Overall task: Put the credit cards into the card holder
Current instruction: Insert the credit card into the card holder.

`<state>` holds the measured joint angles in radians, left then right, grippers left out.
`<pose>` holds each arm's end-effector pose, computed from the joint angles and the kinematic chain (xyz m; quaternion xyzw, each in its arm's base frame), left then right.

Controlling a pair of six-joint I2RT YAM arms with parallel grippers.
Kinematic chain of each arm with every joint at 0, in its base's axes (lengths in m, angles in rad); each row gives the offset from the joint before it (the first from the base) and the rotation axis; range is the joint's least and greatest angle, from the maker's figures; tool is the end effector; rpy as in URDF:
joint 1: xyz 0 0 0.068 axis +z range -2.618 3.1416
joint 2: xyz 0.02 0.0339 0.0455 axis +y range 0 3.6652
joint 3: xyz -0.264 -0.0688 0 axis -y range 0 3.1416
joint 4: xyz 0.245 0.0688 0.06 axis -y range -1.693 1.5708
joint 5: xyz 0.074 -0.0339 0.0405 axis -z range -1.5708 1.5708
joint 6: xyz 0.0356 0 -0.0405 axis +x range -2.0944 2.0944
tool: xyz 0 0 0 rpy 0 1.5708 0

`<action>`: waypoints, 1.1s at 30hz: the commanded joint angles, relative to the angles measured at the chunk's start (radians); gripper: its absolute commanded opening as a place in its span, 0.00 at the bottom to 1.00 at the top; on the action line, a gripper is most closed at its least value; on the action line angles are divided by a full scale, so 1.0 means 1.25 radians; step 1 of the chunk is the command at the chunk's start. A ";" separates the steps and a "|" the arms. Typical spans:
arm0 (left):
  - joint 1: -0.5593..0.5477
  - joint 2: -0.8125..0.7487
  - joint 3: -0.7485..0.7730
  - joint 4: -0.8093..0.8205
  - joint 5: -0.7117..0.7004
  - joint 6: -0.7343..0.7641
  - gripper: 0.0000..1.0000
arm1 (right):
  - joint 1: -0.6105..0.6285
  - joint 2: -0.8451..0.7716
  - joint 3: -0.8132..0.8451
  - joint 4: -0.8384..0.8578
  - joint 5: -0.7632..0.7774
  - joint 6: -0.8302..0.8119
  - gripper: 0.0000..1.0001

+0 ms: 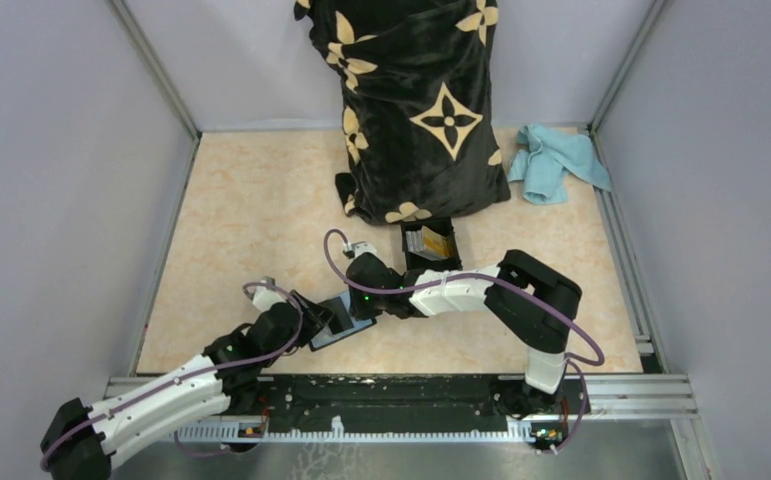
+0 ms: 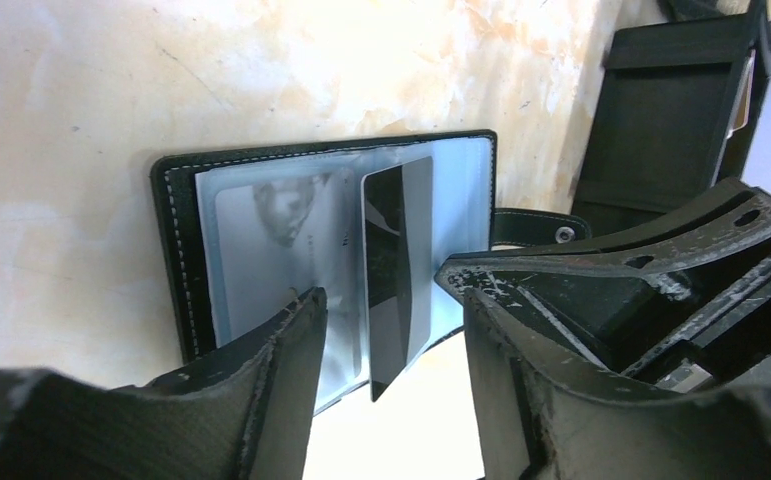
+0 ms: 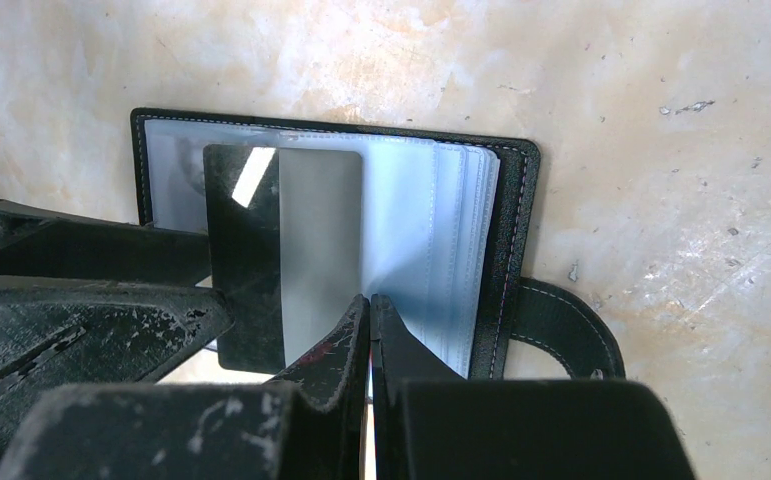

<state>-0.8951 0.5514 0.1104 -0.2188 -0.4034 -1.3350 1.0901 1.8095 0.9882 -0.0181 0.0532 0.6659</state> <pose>0.0901 -0.0901 0.1361 -0.2780 0.8394 -0.3078 0.3512 0.1711 0.3240 0.1500 -0.1872 0.9146 0.2592 0.2474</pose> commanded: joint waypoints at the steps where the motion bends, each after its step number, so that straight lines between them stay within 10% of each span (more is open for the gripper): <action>1: -0.001 -0.009 -0.001 -0.089 -0.011 0.009 0.57 | -0.006 0.041 -0.042 -0.092 0.029 -0.012 0.00; 19: -0.003 0.102 0.107 -0.129 -0.048 0.128 0.22 | -0.017 -0.013 -0.065 -0.098 0.048 -0.025 0.00; 33: -0.005 0.280 0.160 -0.032 0.006 0.205 0.16 | -0.017 -0.070 -0.067 -0.125 0.078 -0.048 0.05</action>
<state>-0.8955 0.8669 0.2817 -0.2794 -0.4198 -1.1194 1.0832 1.7432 0.9363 -0.0631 0.0929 0.6460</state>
